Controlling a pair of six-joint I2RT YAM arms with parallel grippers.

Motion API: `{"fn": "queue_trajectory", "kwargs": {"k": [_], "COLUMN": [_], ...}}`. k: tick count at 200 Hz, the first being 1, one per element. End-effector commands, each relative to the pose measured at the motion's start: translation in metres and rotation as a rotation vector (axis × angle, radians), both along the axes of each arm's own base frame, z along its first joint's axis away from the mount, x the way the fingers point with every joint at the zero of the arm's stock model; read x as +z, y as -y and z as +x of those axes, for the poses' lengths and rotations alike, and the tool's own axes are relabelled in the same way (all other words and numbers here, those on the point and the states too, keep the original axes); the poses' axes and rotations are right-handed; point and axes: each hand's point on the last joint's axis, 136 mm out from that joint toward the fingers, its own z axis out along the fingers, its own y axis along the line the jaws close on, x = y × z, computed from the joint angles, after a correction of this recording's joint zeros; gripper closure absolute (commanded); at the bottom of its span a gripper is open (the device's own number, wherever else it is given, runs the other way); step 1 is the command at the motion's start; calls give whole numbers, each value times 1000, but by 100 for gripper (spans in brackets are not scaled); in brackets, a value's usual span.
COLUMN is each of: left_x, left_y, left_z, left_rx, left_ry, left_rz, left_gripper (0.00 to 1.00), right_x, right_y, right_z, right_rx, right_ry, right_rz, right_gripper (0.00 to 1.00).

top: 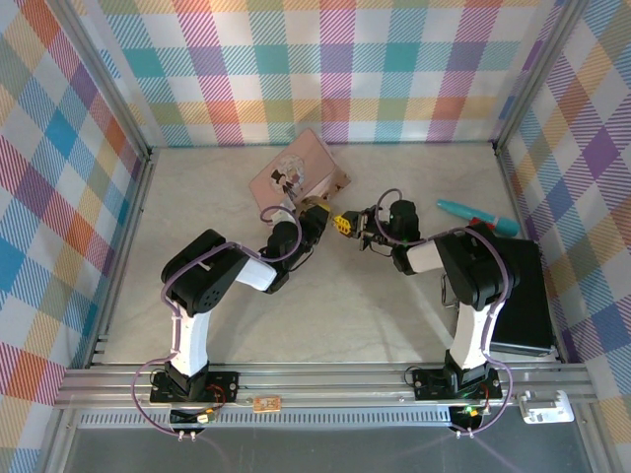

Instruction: Unlock the padlock with the key

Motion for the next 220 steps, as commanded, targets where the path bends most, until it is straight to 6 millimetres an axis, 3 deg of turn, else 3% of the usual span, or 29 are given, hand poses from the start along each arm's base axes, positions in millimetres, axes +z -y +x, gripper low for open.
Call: {"fn": "queue_trajectory", "kwargs": {"k": [1,18,33,71,97,115,143,168,188,220], "left_x": [9,1,-4,-8,-8,-12,-16,-5,3,3], "left_y": [32,35,37,47,45,43,41,41,38,43], "left_z": [-28,-27,-25,-17,-13,-13,-14,-16,-16,-11], "left_rx": [-177,-187,-189,-206,-198,-197,-201,-208,-199,-210], "left_ry": [90,86,85,101,89,52,-35,-66,-73,-89], "left_rz": [4,20,47,128,167,226,259,250,266,302], "left_gripper": [100,100,100,100,100,100,100,100,100,100], "right_x": [114,148,157,131,109,94,62,45,30,9], "right_y": [-3,5,12,7,2,-3,-30,-27,-25,-25], "right_z": [10,14,19,11,9,19,24,25,21,14], "right_rx": [-101,-150,-204,-268,-253,-165,34,28,35,56], "right_ry": [-130,-84,-71,-176,-174,-33,165,272,295,295], "right_rz": [482,541,611,636,565,407,151,50,-2,-34], "right_gripper": [100,100,100,100,100,100,100,100,86,82]}}
